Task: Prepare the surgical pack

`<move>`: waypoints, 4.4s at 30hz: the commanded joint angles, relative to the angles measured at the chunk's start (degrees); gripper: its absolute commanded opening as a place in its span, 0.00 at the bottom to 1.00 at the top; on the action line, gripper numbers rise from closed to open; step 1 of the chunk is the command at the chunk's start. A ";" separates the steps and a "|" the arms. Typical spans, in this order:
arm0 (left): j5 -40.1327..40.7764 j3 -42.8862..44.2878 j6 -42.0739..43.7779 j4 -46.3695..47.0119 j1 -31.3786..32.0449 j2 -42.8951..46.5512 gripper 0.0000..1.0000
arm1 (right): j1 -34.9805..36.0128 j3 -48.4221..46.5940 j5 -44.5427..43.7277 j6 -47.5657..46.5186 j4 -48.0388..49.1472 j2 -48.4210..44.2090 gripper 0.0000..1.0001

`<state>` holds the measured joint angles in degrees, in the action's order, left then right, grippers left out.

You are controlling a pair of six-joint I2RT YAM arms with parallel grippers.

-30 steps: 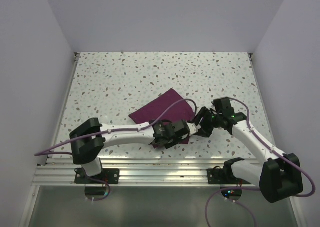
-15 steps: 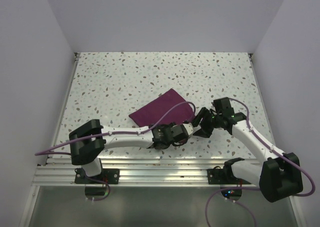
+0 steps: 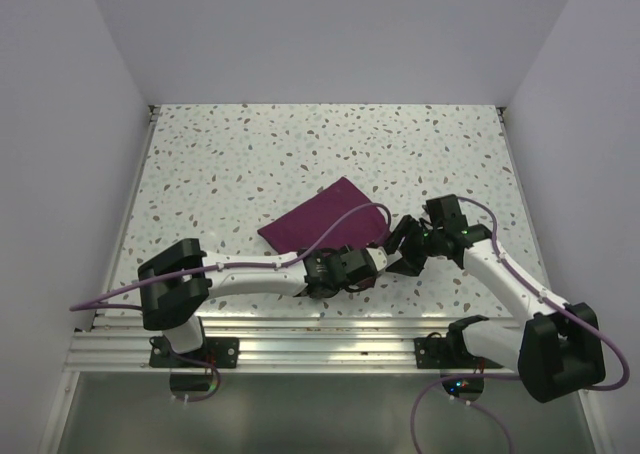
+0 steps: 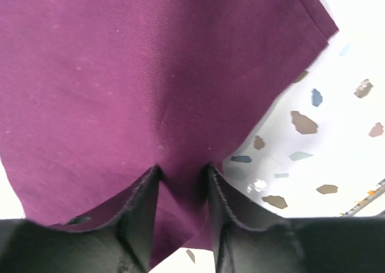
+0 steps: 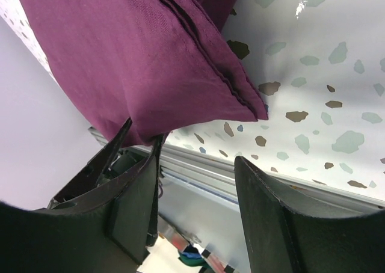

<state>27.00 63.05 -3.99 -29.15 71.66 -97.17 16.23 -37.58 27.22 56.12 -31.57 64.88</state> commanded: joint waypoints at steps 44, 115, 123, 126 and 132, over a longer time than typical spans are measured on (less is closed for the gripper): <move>-0.99 -2.49 -2.69 5.77 -2.84 -2.51 0.27 | 0.21 -0.38 2.66 -2.06 -0.07 0.07 0.58; 10.17 -9.53 -0.05 14.91 0.15 3.65 0.89 | 0.21 0.58 1.96 -0.66 -3.50 -3.27 0.57; 9.47 -7.68 0.82 13.94 0.06 3.30 0.59 | 0.21 0.32 2.40 -0.75 -2.71 -2.57 0.57; 8.77 -7.15 0.91 13.51 0.15 3.56 0.52 | 0.21 0.23 2.40 -0.83 -2.62 -2.66 0.57; 6.23 -3.21 0.47 10.43 0.15 3.74 0.17 | 0.21 0.49 2.57 -0.49 -1.39 -2.13 0.57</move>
<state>34.48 55.46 -3.60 -18.74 71.44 -94.48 16.23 -36.18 28.16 55.88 -33.61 62.89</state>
